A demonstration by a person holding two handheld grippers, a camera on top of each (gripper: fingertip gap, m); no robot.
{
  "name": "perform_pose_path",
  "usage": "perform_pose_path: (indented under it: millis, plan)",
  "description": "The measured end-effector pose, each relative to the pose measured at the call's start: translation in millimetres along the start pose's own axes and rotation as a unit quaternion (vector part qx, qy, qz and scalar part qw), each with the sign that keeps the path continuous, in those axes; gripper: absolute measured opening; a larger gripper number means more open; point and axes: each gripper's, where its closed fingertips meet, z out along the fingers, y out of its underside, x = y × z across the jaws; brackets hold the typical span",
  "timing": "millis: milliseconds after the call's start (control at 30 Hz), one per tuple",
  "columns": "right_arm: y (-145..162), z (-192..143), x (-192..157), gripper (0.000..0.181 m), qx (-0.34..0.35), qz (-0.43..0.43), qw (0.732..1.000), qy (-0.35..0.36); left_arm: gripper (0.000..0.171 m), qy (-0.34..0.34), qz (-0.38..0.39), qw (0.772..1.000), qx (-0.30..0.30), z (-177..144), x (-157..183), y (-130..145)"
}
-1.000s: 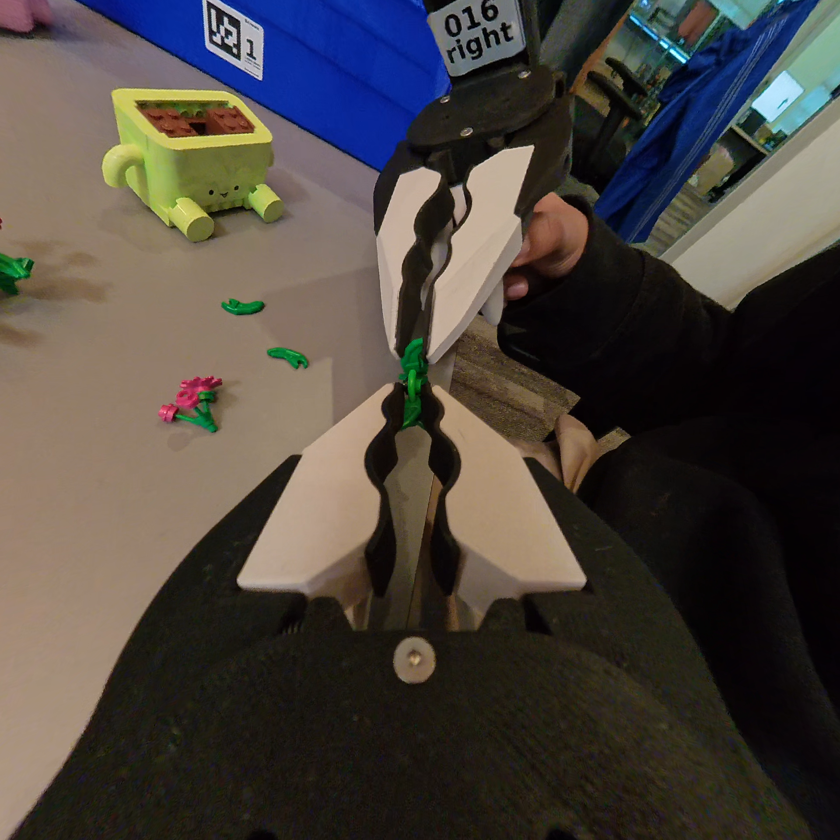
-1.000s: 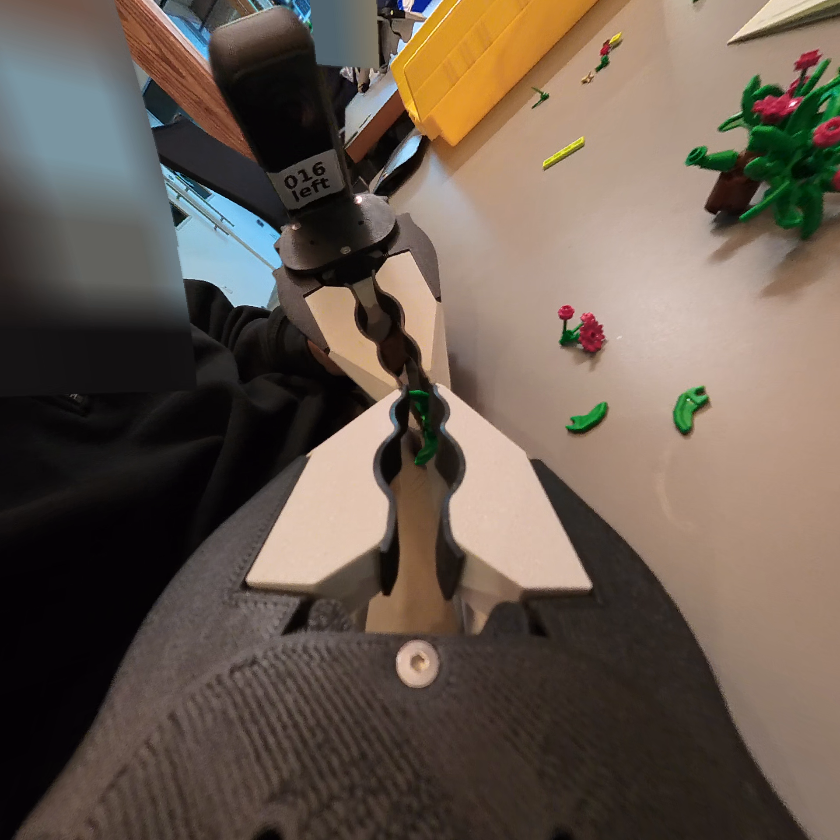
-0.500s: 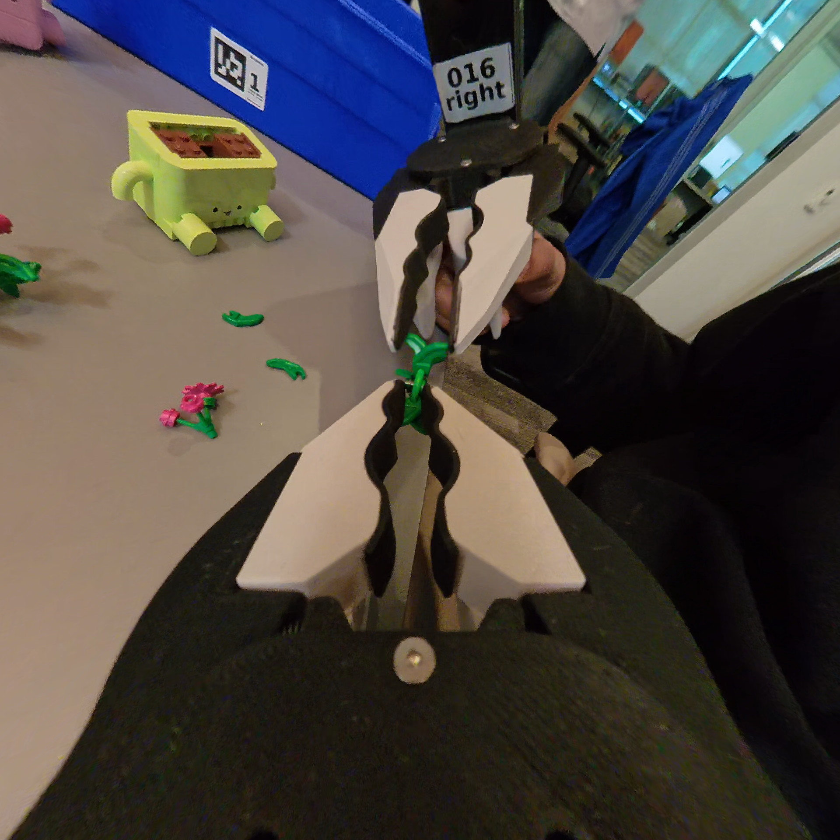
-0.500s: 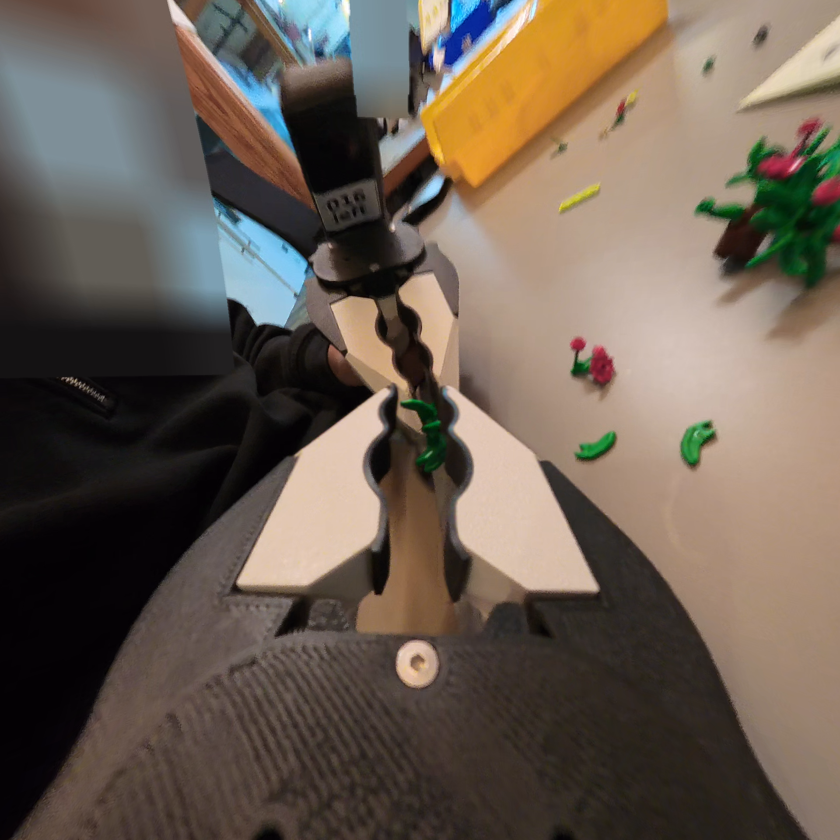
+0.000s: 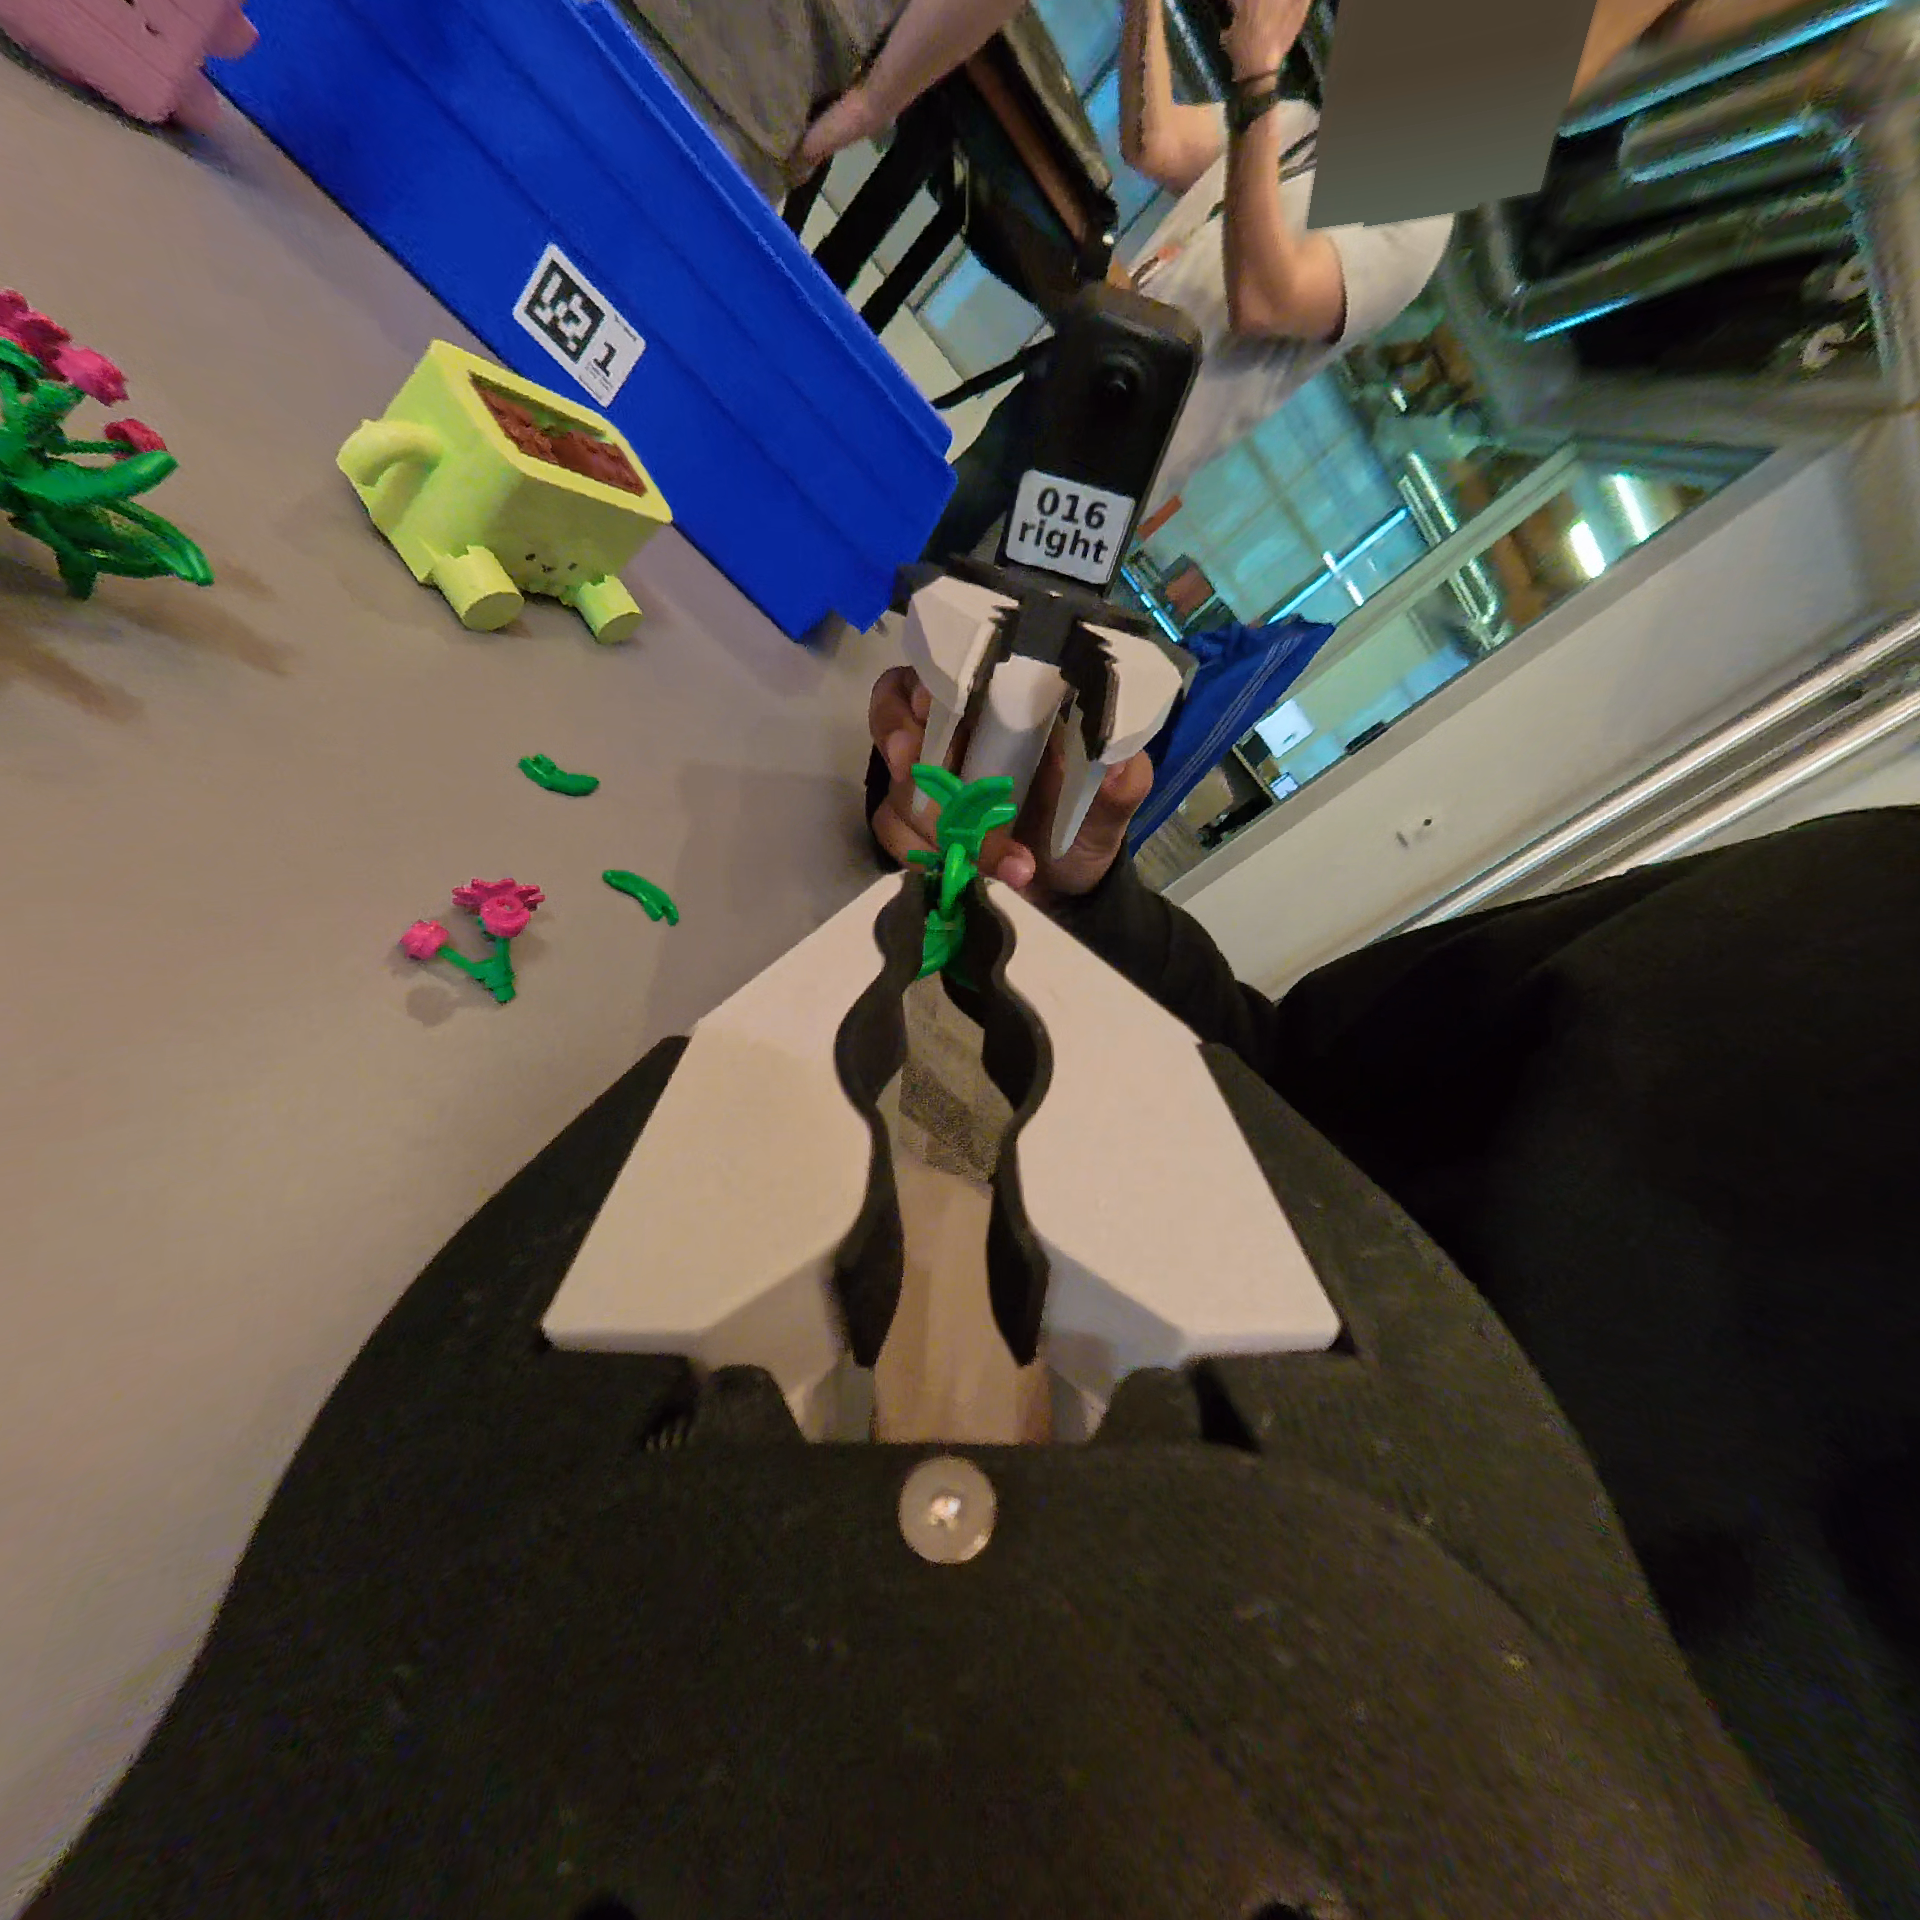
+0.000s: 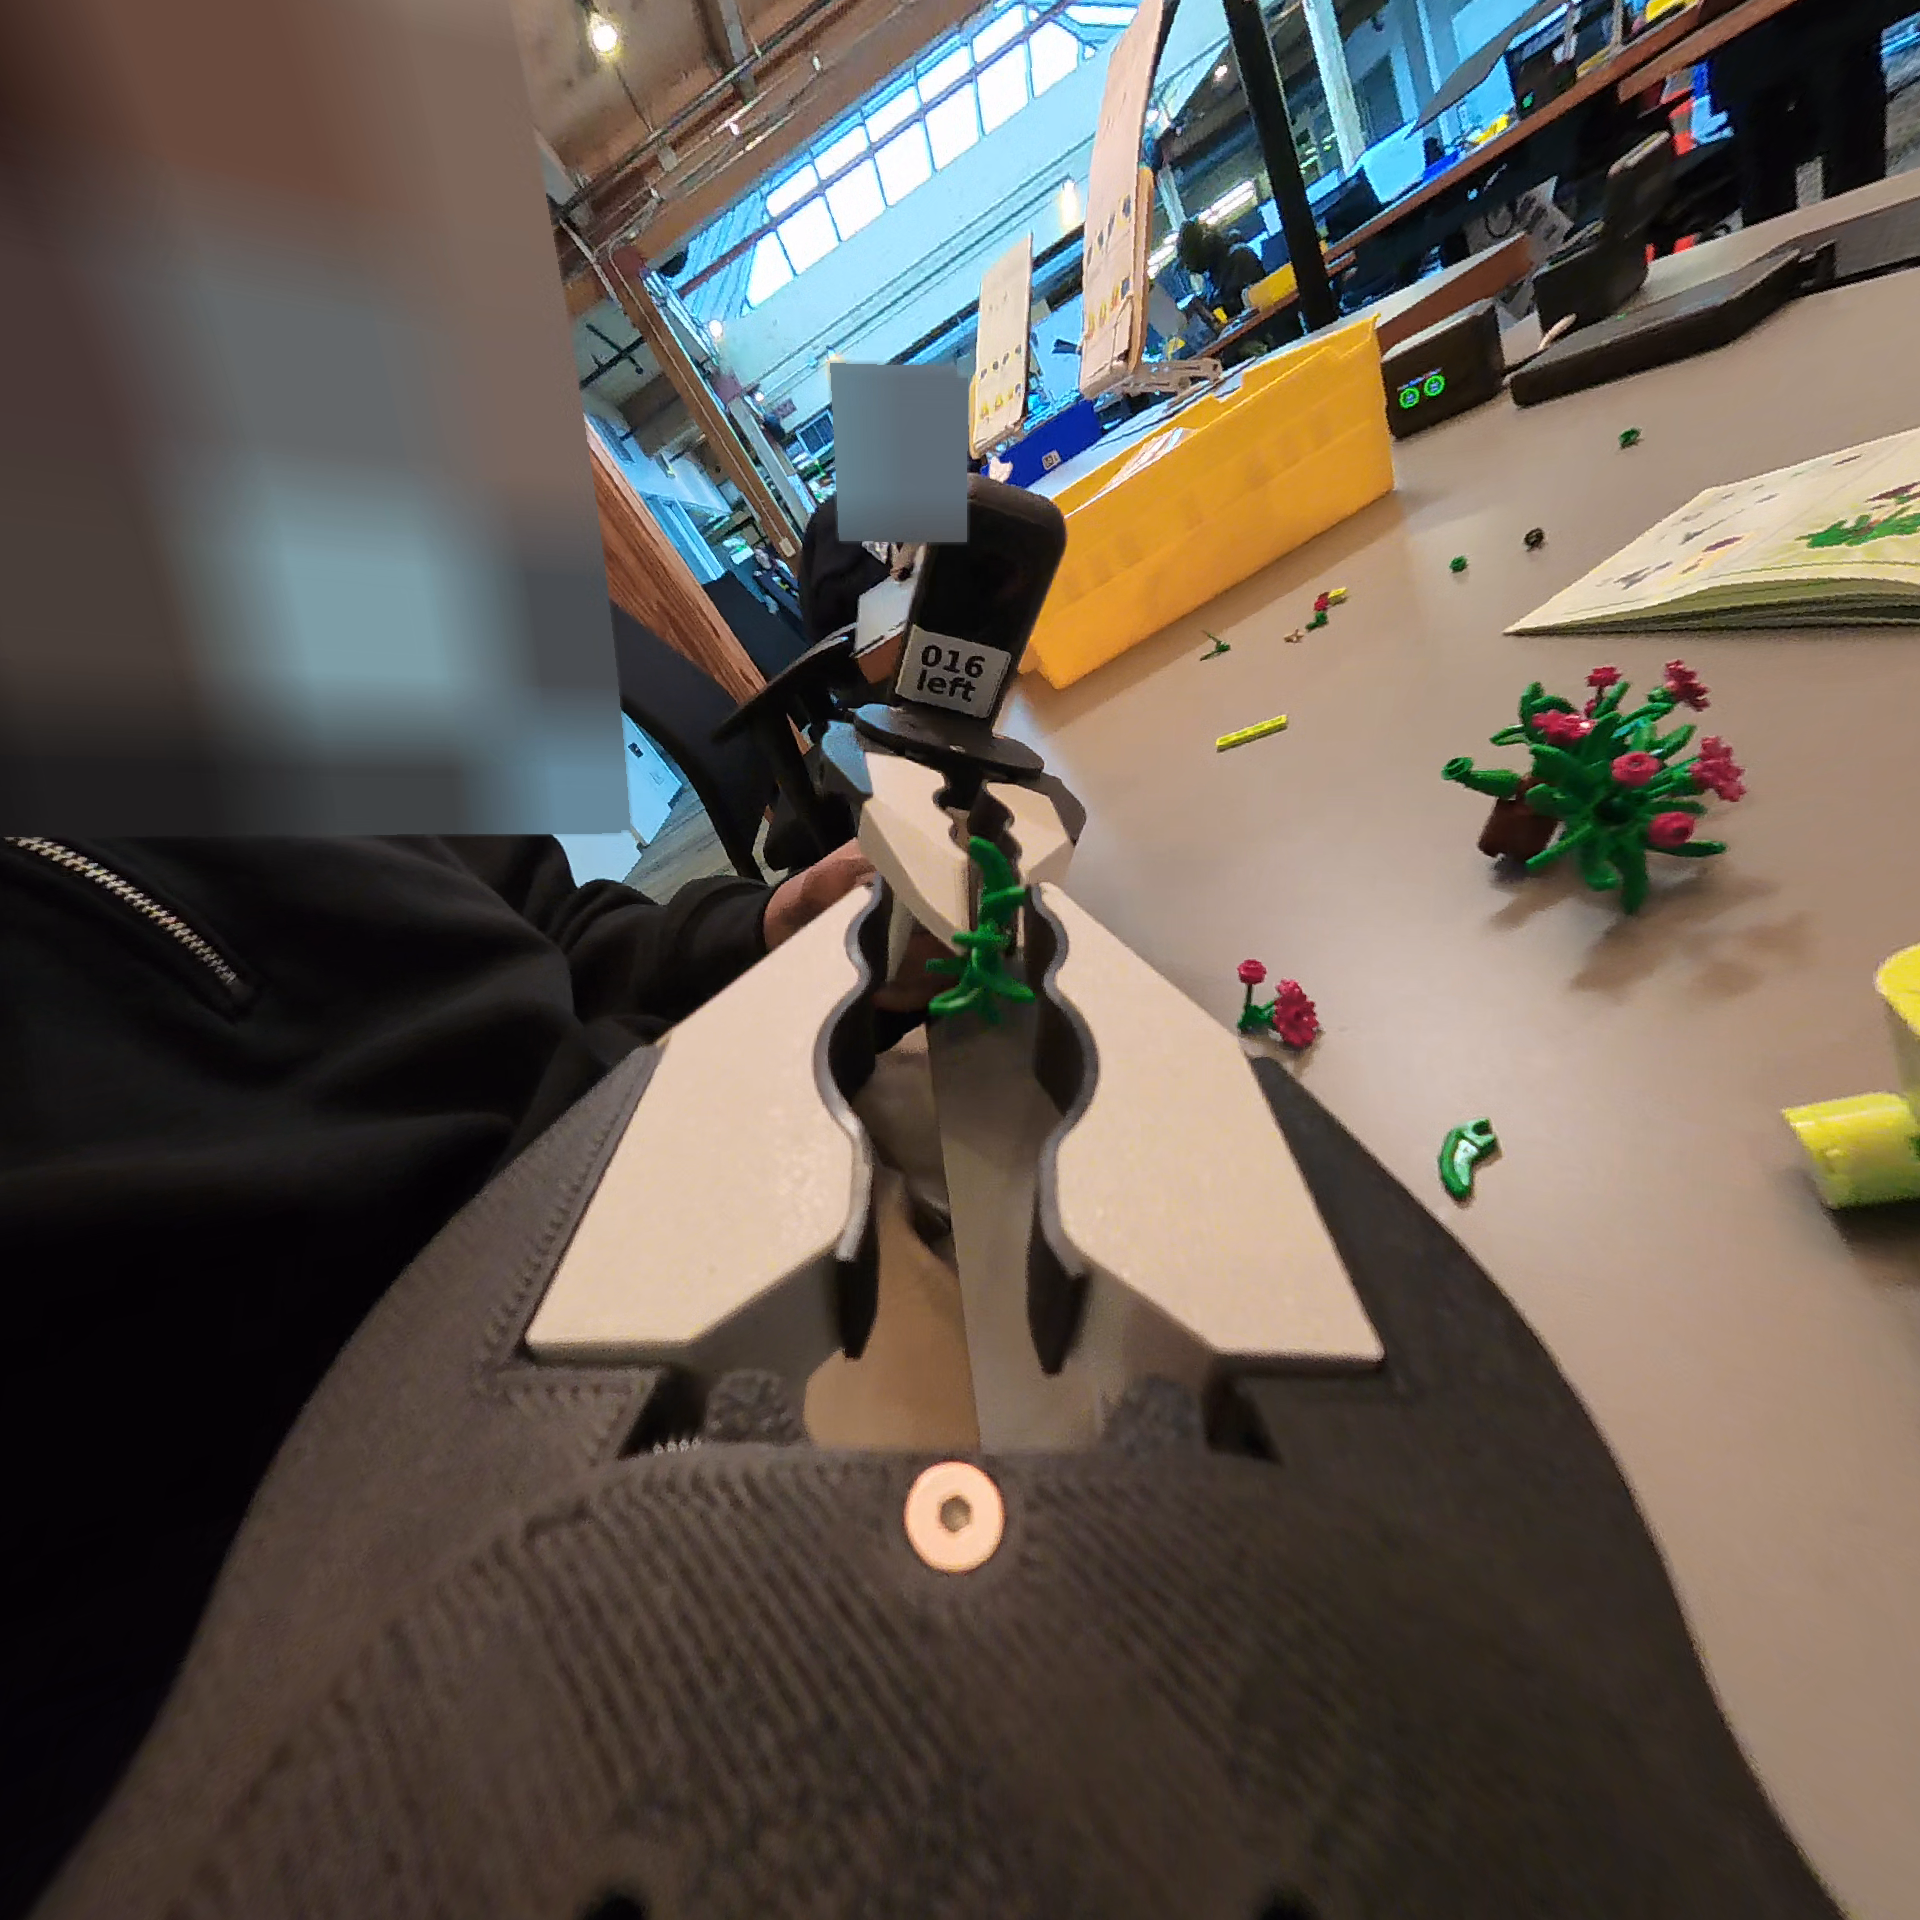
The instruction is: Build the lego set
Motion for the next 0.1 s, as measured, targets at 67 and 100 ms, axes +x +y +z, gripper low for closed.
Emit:
perform_pose_path:
  millis: [67, 100]
  plan:
    - [2.0, 1.5, 0.5, 0.023, -0.007, -0.004, 1.0, 0.005, 0.005, 0.005, -0.004, 1.0, 0.003, -0.5, 0.6, -1.0]
    - [3.3, 2.5, 0.7, 0.023, -0.011, -0.004, 1.0, 0.006, 0.006, 0.008, -0.007, 1.0, 0.004, -0.7, 0.9, -1.4]
